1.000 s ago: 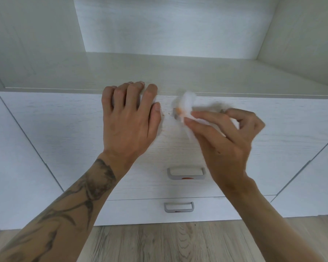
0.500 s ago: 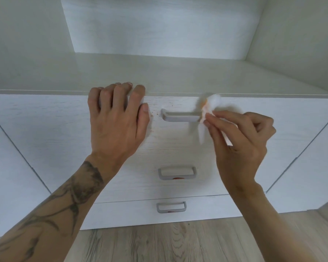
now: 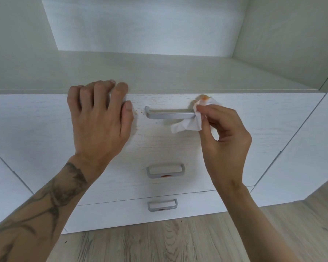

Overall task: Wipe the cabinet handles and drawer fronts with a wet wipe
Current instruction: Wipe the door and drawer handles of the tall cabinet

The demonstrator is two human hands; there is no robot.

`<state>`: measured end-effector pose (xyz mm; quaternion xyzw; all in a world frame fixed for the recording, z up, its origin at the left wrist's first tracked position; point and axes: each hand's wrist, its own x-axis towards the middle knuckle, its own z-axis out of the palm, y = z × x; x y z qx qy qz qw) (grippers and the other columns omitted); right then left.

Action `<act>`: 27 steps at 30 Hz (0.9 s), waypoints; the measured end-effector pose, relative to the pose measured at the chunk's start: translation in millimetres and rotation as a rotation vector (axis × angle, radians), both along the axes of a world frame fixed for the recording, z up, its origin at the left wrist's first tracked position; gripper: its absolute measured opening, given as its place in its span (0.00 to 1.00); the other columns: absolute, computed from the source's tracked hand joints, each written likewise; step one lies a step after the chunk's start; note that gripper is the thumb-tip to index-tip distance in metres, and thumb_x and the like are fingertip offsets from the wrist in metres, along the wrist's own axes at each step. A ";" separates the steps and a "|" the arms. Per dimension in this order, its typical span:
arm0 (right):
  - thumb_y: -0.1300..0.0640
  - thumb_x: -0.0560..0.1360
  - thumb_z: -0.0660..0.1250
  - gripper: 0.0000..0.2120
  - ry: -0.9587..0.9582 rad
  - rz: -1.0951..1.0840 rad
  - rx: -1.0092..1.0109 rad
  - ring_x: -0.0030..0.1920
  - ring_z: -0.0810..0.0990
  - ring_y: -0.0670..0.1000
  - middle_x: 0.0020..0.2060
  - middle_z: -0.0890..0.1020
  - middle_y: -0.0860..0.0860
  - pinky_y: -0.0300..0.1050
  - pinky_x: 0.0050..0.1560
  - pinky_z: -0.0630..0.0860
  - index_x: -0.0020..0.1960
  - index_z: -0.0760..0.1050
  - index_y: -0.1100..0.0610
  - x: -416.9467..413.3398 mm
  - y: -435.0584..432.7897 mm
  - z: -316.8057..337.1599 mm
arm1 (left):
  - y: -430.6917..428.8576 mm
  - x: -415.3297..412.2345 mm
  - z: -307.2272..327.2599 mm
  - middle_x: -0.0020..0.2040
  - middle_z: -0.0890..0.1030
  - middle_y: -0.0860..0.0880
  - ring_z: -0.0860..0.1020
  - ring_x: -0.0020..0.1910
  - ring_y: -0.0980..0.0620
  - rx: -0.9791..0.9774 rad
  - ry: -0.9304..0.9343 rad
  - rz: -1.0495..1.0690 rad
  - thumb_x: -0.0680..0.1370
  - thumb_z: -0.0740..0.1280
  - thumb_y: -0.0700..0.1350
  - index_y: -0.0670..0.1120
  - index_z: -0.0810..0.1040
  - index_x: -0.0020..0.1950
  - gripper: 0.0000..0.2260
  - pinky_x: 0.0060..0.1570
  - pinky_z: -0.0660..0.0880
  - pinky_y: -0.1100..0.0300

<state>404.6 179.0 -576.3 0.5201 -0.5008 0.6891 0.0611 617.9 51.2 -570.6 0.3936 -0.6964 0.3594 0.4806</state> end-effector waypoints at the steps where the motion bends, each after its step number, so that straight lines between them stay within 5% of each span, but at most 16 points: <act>1: 0.67 0.80 0.73 0.08 -0.001 -0.003 -0.002 0.54 0.86 0.51 0.54 0.85 0.53 0.50 0.56 0.84 0.56 0.86 0.57 0.3 1.2 -0.3 | 0.0 -0.1 -0.1 0.62 0.78 0.40 0.71 0.58 0.39 0.001 0.000 0.000 0.87 0.58 0.48 0.42 0.76 0.68 0.15 0.65 0.65 0.40; 14: 0.67 0.79 0.74 0.11 0.017 0.007 -0.016 0.54 0.85 0.51 0.54 0.85 0.54 0.53 0.57 0.83 0.58 0.85 0.56 -4.7 3.9 -2.0 | 0.1 -0.3 0.2 0.61 0.78 0.39 0.71 0.58 0.39 0.000 0.003 -0.002 0.87 0.57 0.48 0.42 0.75 0.68 0.15 0.65 0.64 0.41; 23: 0.65 0.78 0.76 0.08 0.208 -0.116 -0.066 0.53 0.83 0.44 0.51 0.84 0.53 0.34 0.54 0.77 0.56 0.86 0.58 2.5 2.0 -5.3 | -0.1 0.2 0.4 0.62 0.78 0.39 0.70 0.59 0.40 0.007 -0.001 -0.008 0.87 0.58 0.48 0.42 0.75 0.68 0.15 0.65 0.64 0.41; 27: 0.65 0.79 0.75 0.07 0.152 -0.174 -0.047 0.54 0.82 0.56 0.52 0.82 0.53 0.34 0.53 0.75 0.56 0.86 0.60 1.0 -2.3 -5.1 | 0.8 0.5 0.6 0.62 0.78 0.40 0.72 0.59 0.39 0.018 -0.004 -0.004 0.87 0.57 0.48 0.42 0.76 0.68 0.15 0.65 0.65 0.41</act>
